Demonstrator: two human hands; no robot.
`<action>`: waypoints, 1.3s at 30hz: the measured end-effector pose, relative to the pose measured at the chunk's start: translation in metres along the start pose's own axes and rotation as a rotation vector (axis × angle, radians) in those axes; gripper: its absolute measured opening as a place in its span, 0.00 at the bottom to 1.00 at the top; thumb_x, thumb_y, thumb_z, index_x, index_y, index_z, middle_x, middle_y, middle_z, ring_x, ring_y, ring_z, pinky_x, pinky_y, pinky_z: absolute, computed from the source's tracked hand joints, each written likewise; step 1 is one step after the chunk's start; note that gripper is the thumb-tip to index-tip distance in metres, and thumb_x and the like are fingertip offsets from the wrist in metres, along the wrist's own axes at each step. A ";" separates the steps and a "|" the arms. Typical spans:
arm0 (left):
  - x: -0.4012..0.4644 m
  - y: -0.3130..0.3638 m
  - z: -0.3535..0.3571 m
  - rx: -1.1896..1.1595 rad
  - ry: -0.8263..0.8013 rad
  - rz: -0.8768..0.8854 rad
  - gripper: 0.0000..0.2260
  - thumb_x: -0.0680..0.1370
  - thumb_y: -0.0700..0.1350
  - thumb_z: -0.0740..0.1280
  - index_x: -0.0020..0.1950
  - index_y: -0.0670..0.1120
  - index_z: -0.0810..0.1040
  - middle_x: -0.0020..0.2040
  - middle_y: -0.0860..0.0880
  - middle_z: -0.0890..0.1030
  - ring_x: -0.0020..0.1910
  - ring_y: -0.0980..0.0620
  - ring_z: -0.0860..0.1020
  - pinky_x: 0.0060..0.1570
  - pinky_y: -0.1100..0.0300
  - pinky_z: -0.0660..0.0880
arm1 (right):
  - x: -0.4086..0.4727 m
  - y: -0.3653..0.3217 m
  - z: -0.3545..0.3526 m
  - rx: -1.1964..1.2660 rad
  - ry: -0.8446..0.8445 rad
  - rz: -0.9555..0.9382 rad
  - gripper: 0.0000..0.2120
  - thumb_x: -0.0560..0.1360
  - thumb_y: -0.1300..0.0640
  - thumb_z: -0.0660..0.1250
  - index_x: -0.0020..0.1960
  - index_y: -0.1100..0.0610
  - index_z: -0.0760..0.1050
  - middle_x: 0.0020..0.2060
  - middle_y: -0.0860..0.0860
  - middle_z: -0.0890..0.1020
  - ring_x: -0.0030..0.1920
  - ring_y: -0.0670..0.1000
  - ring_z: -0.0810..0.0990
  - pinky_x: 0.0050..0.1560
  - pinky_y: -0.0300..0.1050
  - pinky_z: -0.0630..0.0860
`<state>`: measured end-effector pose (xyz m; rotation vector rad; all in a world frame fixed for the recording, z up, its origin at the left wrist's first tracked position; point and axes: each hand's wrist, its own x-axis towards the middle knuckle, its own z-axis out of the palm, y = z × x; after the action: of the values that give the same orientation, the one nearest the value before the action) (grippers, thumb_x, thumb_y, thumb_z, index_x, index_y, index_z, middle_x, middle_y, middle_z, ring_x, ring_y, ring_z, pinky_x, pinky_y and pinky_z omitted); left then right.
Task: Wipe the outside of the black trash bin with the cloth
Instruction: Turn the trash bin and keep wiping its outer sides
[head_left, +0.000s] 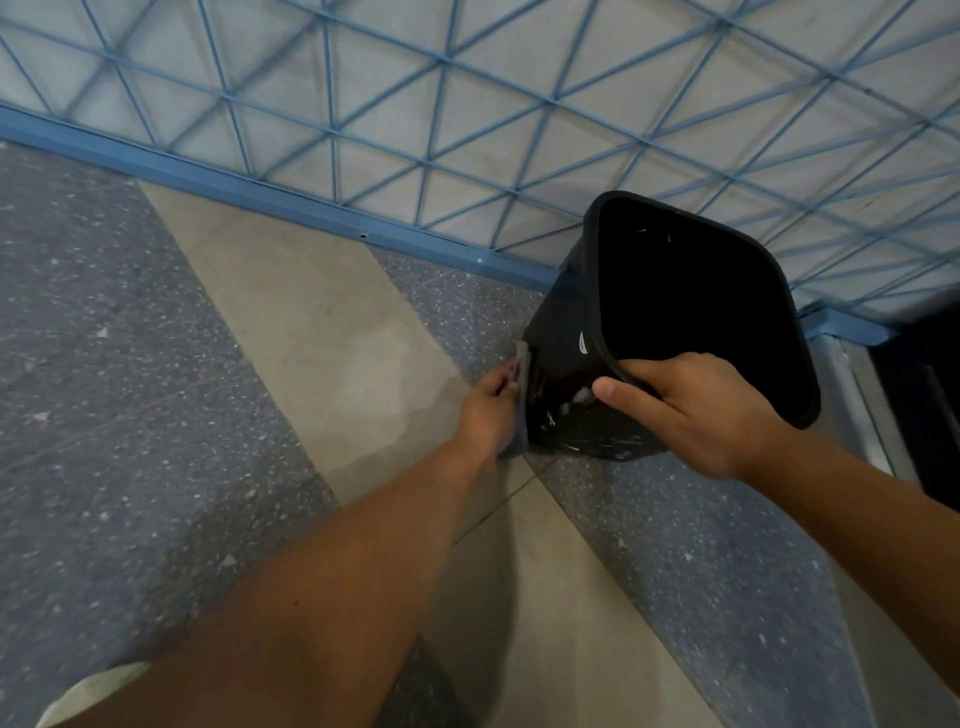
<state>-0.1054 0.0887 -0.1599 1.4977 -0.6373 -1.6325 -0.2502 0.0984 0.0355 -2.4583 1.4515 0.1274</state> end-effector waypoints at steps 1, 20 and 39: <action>-0.004 0.001 0.000 -0.032 0.009 0.011 0.17 0.87 0.41 0.58 0.75 0.48 0.76 0.70 0.44 0.80 0.70 0.44 0.77 0.75 0.47 0.71 | 0.000 -0.001 0.000 -0.002 0.003 0.000 0.34 0.72 0.27 0.42 0.49 0.48 0.78 0.38 0.47 0.80 0.40 0.47 0.78 0.44 0.51 0.76; -0.055 0.060 -0.028 -0.516 0.194 0.075 0.14 0.82 0.36 0.59 0.44 0.47 0.81 0.41 0.47 0.82 0.42 0.50 0.79 0.46 0.56 0.75 | 0.010 -0.012 -0.003 0.038 0.043 0.143 0.30 0.73 0.30 0.44 0.48 0.48 0.76 0.44 0.50 0.81 0.47 0.53 0.79 0.50 0.54 0.75; -0.033 0.072 -0.045 -0.272 0.137 0.144 0.04 0.83 0.46 0.68 0.48 0.52 0.81 0.51 0.46 0.82 0.51 0.47 0.79 0.49 0.54 0.72 | 0.055 -0.029 -0.017 0.347 0.056 0.399 0.23 0.78 0.43 0.62 0.67 0.54 0.72 0.56 0.52 0.80 0.54 0.54 0.78 0.53 0.45 0.71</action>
<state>-0.0460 0.0836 -0.0907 1.3200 -0.4182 -1.4302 -0.1993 0.0599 0.0452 -1.8947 1.8000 -0.1072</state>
